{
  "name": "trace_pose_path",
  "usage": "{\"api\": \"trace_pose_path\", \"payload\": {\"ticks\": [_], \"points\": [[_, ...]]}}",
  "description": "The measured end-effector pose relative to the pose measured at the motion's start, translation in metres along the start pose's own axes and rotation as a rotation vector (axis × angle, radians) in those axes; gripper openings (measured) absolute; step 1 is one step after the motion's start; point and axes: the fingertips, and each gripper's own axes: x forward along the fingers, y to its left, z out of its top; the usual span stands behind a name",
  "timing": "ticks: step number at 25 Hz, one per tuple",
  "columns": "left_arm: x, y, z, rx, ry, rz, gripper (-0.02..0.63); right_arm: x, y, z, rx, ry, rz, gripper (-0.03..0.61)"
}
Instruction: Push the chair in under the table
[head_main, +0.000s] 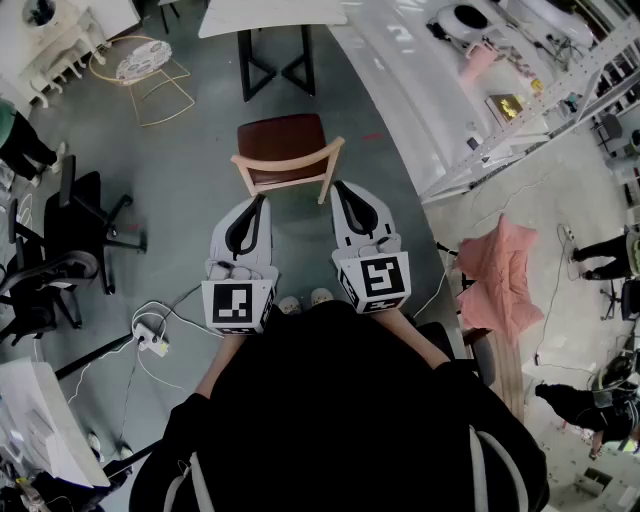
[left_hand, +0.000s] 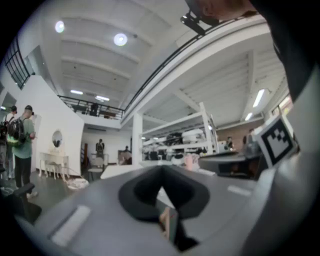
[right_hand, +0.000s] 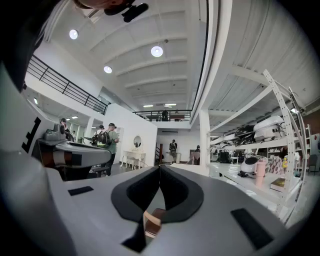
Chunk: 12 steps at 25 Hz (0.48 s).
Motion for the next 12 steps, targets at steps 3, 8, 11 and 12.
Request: {"api": "trace_pose_path", "payload": {"ticks": [3, 8, 11, 12], "points": [[0.0, 0.009, -0.004, -0.002, 0.004, 0.004, 0.008, 0.007, 0.006, -0.001, -0.003, -0.006, -0.003, 0.021], [0.002, 0.018, -0.009, 0.0, -0.009, -0.026, 0.008, 0.014, 0.015, -0.004, -0.001, -0.021, -0.022, 0.021], [0.006, 0.021, -0.016, -0.011, -0.005, -0.049, 0.008, 0.015, 0.018, -0.006, 0.01, -0.03, -0.025, 0.022], [0.008, 0.022, -0.017, -0.012, -0.003, -0.055, 0.008, 0.016, 0.016, -0.008, 0.013, -0.025, -0.028, 0.023]]}}
